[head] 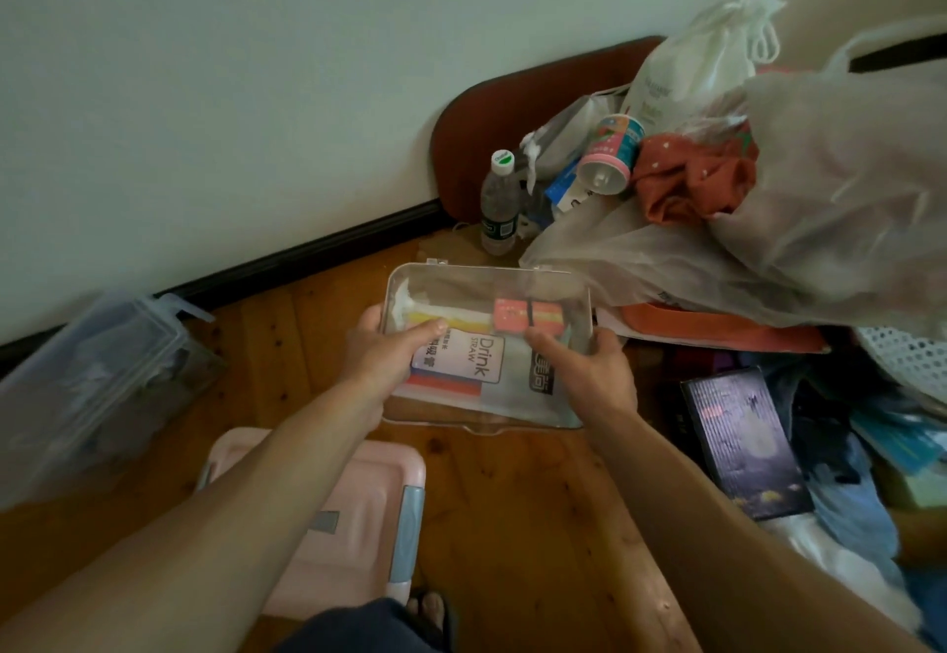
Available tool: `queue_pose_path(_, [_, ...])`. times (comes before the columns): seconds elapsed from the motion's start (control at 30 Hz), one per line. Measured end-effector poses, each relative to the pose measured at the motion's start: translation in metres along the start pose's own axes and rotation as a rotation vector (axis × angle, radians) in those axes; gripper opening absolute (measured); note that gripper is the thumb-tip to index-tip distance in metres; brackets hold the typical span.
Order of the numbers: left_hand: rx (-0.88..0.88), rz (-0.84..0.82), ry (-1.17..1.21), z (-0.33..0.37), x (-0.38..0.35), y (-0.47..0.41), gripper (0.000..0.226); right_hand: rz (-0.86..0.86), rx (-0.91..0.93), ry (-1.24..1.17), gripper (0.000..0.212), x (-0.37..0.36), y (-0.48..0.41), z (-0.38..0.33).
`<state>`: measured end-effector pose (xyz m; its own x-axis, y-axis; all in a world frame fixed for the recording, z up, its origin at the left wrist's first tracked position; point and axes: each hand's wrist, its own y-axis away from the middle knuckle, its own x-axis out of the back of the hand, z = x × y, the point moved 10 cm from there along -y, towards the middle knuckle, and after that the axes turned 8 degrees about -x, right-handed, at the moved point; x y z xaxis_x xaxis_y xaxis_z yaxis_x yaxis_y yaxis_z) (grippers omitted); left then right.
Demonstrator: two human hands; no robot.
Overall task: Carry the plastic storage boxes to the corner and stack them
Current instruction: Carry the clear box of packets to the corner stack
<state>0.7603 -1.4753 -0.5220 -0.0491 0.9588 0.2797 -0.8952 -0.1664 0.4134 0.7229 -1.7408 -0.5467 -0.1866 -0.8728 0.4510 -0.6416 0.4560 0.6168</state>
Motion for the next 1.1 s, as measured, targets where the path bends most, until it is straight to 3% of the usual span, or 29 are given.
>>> queue_pose_path(0.33, [0.059,0.046,0.001,0.067,0.047,0.057,0.038,-0.035,-0.005,0.036,0.086,0.036,0.078,-0.056])
queue_pose_path(0.5, [0.085,0.066,0.035,0.123,0.070,0.092,0.039,-0.036,0.025,0.029,0.066,0.069,0.125,-0.104])
queue_pose_path(0.63, [0.071,0.089,0.047,0.188,0.098,0.115,0.053,-0.026,0.045,0.043,0.085,0.098,0.168,-0.162])
queue_pose_path(0.77, [0.029,0.093,0.057,0.245,0.123,0.133,0.046,-0.030,0.085,0.029,0.089,0.118,0.204,-0.216])
queue_pose_path(1.1, [0.012,0.169,0.136,0.371,0.212,0.182,0.059,-0.101,0.206,-0.010,0.077,0.141,0.300,-0.350])
